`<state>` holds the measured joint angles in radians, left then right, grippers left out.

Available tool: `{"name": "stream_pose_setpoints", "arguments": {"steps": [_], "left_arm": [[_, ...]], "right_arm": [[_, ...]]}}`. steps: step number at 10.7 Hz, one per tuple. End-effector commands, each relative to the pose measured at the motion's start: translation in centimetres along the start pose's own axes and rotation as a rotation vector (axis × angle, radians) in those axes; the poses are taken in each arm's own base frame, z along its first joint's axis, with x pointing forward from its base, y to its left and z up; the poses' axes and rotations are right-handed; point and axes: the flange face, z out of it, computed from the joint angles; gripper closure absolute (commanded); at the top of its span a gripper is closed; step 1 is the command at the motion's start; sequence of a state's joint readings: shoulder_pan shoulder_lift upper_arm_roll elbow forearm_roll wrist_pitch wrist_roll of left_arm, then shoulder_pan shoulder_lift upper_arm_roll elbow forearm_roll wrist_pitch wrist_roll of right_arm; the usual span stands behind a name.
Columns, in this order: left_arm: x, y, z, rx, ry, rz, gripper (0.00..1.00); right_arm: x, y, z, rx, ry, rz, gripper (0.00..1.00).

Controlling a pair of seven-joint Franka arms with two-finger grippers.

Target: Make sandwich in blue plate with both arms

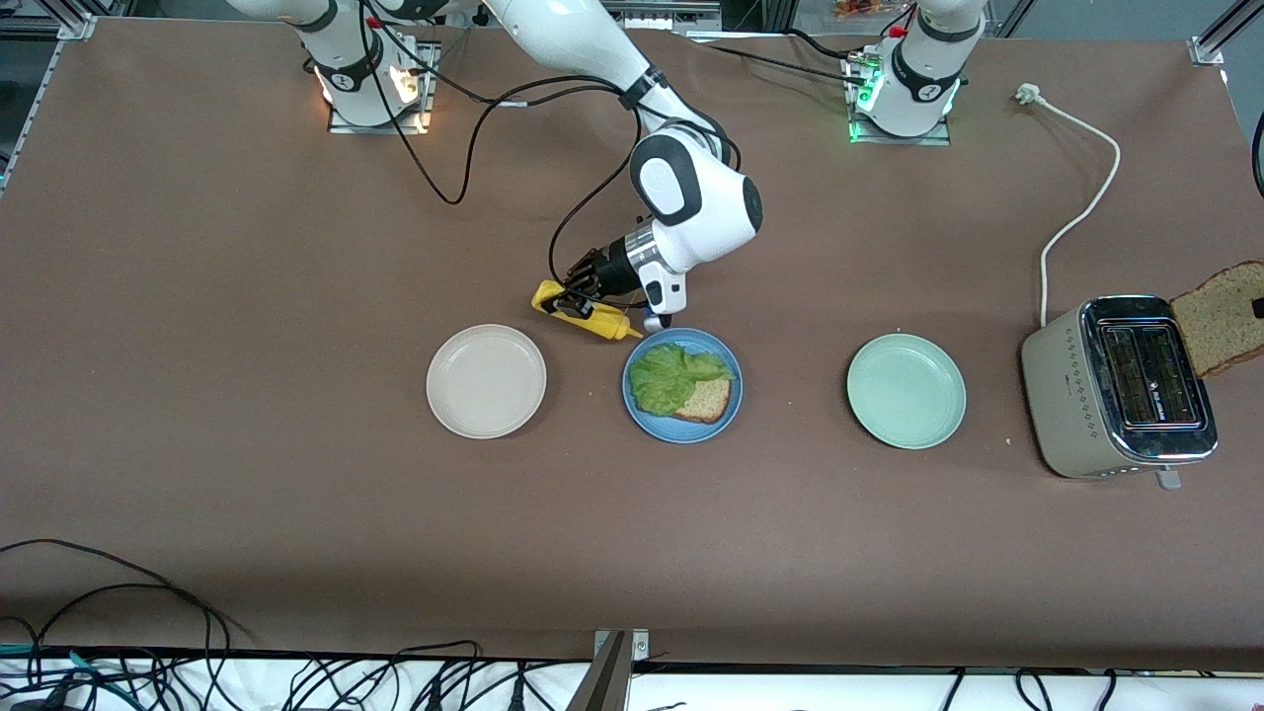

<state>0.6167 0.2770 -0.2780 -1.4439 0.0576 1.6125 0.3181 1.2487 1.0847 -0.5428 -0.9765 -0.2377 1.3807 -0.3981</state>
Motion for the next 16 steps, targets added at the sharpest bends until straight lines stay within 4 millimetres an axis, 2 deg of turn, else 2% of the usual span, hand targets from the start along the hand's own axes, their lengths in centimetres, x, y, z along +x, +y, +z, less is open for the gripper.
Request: {"name": "stream_pose_setpoints", "arguments": {"steps": [1,2,4,6,7,9,11,12,16], "left_arm": [[-0.4,0.3,-0.9,-0.011,0.004,0.003,1.00],[-0.4,0.3,-0.9,-0.011,0.004,0.003,1.00],[-0.4,0.4,-0.9,-0.012,0.004,0.004,1.00],[-0.4,0.3,-0.9,-0.011,0.004,0.003,1.00],[-0.4,0.4,-0.9,-0.012,0.004,0.004,1.00],[-0.4,0.5,-0.8,-0.012,0.003,0.006,1.00],[-0.3,0.7,-0.9,-0.014,0.004,0.006,1.00],[-0.3,1.1,-0.8,-0.018,-0.004,0.015,1.00],[0.2,5.1,-1.1,-0.045,-0.049,0.077,1.00]], "right_arm": [[0.2,-0.1,-0.4,-0.028,-0.015,0.044,1.00],[-0.1,0.6,-0.4,-0.019,-0.010,0.040,1.00],[-2.1,4.7,-0.3,0.078,0.086,0.045,1.00],[-6.4,9.9,0.3,0.215,0.255,0.076,1.00],[-9.3,12.6,1.5,0.332,0.351,0.115,1.00],[-13.7,16.2,3.9,0.457,0.510,0.117,1.00],[-16.7,18.5,6.8,0.590,0.684,0.160,1.00],[-17.8,19.5,9.2,0.636,0.764,0.160,1.00],[-23.8,23.6,18.6,0.754,1.006,0.082,1.00]]}}
